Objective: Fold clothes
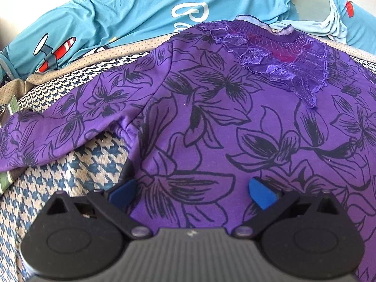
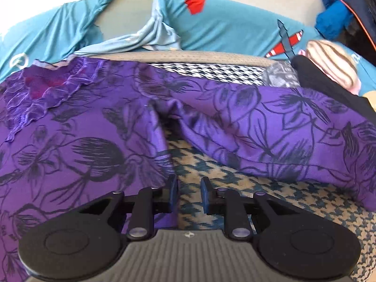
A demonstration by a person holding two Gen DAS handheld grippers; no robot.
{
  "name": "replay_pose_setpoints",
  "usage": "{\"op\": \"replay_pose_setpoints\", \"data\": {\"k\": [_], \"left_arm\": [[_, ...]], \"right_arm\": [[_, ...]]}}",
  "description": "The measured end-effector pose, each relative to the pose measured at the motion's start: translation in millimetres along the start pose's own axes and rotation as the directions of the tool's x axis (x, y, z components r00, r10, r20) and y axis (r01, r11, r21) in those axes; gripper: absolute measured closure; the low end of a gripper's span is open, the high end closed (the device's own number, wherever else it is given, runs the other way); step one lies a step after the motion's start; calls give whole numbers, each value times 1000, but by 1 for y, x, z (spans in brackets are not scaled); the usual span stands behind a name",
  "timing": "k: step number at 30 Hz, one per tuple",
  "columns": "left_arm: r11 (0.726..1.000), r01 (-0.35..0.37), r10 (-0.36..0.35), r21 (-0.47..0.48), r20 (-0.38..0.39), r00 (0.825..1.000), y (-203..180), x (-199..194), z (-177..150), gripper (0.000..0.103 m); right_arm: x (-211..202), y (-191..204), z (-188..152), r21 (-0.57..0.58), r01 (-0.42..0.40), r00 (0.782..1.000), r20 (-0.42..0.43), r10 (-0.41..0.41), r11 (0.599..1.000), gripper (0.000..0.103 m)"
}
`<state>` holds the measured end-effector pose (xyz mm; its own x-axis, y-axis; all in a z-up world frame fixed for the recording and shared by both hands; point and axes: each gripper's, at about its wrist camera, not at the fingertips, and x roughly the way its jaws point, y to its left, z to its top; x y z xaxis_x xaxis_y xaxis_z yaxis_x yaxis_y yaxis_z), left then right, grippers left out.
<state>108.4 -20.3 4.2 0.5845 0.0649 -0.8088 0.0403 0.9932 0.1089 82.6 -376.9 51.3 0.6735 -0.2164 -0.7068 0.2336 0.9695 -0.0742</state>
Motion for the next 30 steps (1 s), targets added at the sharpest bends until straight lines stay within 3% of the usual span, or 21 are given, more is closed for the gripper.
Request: {"op": "replay_pose_setpoints", "data": {"k": [6, 10, 17, 30], "left_arm": [[1000, -10, 10, -19, -8, 1000, -1, -2, 0, 0], [1000, -23, 23, -9, -9, 1000, -9, -10, 1, 0], [998, 34, -35, 50, 24, 999, -35, -25, 4, 0], [997, 59, -62, 48, 44, 997, -50, -27, 7, 0]], "right_arm": [[-1, -8, 0, 27, -32, 999, -2, 32, 999, 85], [-6, -11, 1, 71, -46, 999, -4, 46, 996, 79], [-19, -35, 1, 259, -89, 996, 32, 83, 962, 76], [-23, -82, -5, 419, -10, 999, 44, -9, 908, 75]]}}
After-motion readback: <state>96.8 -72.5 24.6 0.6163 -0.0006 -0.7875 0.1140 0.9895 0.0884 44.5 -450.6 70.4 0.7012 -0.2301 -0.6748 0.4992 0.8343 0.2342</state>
